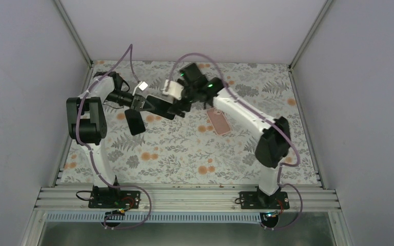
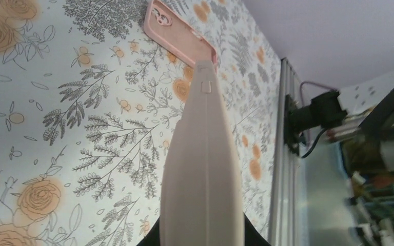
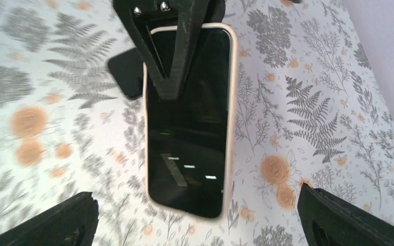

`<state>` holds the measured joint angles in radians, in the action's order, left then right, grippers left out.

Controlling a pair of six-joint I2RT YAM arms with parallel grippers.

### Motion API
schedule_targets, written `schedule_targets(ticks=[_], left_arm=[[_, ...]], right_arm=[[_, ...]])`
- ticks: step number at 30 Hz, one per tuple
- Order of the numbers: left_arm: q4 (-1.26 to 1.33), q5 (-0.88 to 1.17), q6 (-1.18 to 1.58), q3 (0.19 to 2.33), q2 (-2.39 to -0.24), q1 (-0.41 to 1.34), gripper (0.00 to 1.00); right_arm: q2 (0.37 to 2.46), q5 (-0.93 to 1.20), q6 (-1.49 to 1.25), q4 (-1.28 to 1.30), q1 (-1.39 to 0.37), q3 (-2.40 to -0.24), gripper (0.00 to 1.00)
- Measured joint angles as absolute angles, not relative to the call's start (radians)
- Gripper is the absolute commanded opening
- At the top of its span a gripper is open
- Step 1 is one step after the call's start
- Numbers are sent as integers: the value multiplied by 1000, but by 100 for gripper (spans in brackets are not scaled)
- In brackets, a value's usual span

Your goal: Take the phone out of the phone case

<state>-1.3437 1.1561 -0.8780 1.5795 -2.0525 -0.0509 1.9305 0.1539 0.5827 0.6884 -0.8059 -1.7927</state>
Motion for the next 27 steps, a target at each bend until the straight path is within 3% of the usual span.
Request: schedule_targets(ticks=[7,13,18,27], left_arm=[[-1345,1052,-977,1603,-1948,2,4],[-1298,985,-1027,1622,-1787,126,2],[-1213,908,-1037,1558,-1638,191,2],[-1177,917,-1077,1534,-1614,222,2]], right_arm=[[1741,512,699,864,-593,-1726,100],[1723,699,788,956,-569,-1623,100],[1718,776,803,953,-562,-1580,100],[1710,825,816,944,-528,-1520,100]])
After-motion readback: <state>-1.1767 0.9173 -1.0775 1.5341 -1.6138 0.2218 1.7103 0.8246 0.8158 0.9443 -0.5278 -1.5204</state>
